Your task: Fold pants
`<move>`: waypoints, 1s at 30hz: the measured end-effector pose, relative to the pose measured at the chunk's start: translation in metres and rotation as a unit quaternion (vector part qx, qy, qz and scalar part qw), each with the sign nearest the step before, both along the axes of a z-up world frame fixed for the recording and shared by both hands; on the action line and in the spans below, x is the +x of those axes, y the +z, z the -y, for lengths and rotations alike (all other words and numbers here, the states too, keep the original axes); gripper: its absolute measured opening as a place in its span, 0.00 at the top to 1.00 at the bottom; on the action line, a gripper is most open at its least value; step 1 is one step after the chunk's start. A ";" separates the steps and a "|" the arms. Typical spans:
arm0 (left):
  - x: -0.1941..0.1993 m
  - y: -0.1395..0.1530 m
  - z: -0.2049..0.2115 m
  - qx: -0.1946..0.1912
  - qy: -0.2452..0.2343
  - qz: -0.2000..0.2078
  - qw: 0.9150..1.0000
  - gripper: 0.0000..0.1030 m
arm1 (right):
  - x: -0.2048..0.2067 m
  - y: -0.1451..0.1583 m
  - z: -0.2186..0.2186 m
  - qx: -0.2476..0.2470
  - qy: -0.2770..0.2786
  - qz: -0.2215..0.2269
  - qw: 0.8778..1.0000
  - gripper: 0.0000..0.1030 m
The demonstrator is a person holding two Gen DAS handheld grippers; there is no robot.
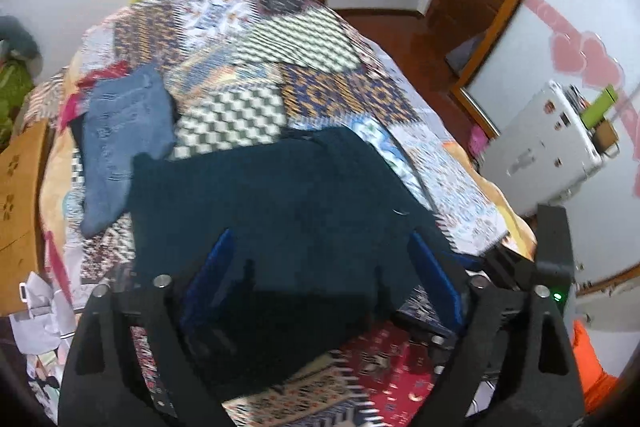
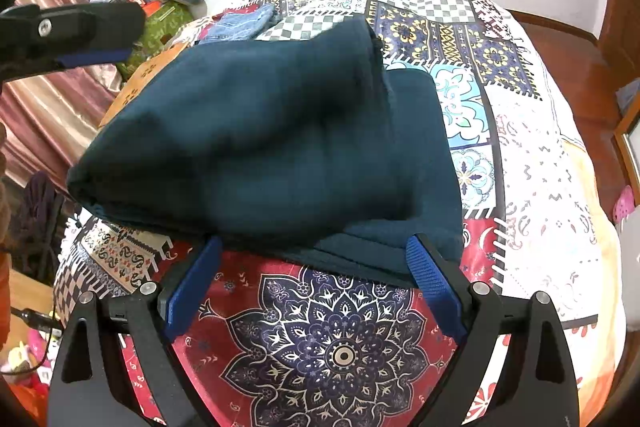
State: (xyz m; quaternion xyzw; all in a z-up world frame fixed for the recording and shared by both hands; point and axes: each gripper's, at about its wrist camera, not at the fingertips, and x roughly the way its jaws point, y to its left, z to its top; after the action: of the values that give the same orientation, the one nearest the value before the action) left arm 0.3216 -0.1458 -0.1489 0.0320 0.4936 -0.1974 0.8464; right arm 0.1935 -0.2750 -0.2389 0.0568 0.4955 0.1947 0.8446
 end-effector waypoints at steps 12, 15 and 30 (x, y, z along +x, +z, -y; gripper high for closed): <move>0.094 -0.065 -0.053 0.063 0.086 -0.032 0.994 0.09 | 0.003 -0.001 -0.004 -0.003 0.002 -0.004 1.000 0.10; 0.118 -0.086 -0.056 0.097 0.088 -0.042 0.991 0.09 | 0.005 -0.001 -0.005 -0.005 0.004 -0.005 1.000 0.09; 0.114 -0.124 -0.104 0.092 0.049 -0.056 0.993 0.00 | 0.016 0.000 -0.011 -0.020 0.007 -0.004 1.000 0.09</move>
State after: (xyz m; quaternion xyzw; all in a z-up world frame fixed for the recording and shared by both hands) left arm 0.4352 -0.0422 -0.2727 0.0741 0.5569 -0.1112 0.8198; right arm 0.2092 -0.2639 -0.2392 0.0374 0.5034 0.1900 0.8421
